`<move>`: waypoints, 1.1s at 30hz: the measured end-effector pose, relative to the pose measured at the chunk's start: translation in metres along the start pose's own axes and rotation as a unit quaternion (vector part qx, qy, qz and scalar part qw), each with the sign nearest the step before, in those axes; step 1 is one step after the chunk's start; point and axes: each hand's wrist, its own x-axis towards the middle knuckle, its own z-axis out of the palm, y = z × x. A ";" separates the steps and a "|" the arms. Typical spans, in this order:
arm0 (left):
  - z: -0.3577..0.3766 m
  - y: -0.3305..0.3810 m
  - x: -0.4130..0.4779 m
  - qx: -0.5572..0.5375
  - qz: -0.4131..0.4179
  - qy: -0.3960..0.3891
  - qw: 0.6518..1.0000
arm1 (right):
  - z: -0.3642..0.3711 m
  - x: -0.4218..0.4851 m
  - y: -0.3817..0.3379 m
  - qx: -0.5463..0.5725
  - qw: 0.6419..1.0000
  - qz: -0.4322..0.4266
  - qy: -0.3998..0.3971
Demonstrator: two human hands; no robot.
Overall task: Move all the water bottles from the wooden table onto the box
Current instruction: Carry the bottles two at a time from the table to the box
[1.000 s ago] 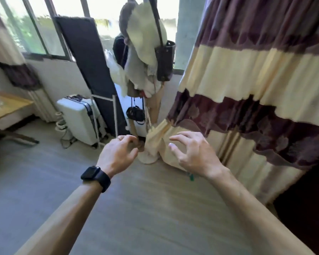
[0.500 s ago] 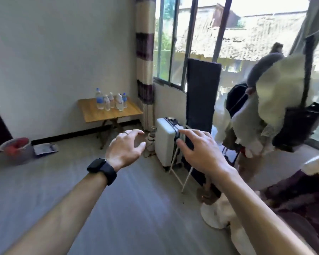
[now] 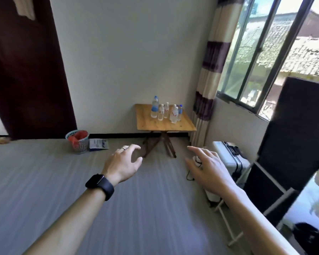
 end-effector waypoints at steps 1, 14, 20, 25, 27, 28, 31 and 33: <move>0.000 -0.007 0.022 0.001 0.000 -0.007 1.000 | 0.006 0.020 0.001 0.001 1.000 0.005 0.001; 0.064 -0.058 0.300 -0.006 0.040 -0.061 0.997 | 0.089 0.263 0.073 0.032 0.996 0.076 0.020; 0.098 -0.092 0.431 0.036 0.013 -0.051 0.998 | 0.145 0.402 0.117 0.067 0.994 0.086 -0.006; 0.118 -0.114 0.532 0.039 -0.015 -0.050 0.998 | 0.177 0.520 0.143 0.072 0.994 0.082 -0.023; 0.133 -0.123 0.570 0.028 -0.022 -0.050 0.998 | 0.191 0.562 0.153 0.067 0.994 0.076 -0.029; 0.142 -0.127 0.589 0.015 -0.027 -0.053 0.998 | 0.199 0.582 0.159 0.066 0.995 0.074 -0.033; 0.176 -0.141 0.648 -0.026 -0.039 -0.075 0.996 | 0.227 0.641 0.180 0.062 0.994 0.080 -0.047; 0.202 -0.152 0.689 -0.045 -0.045 -0.091 0.994 | 0.248 0.679 0.196 0.057 0.993 0.087 -0.061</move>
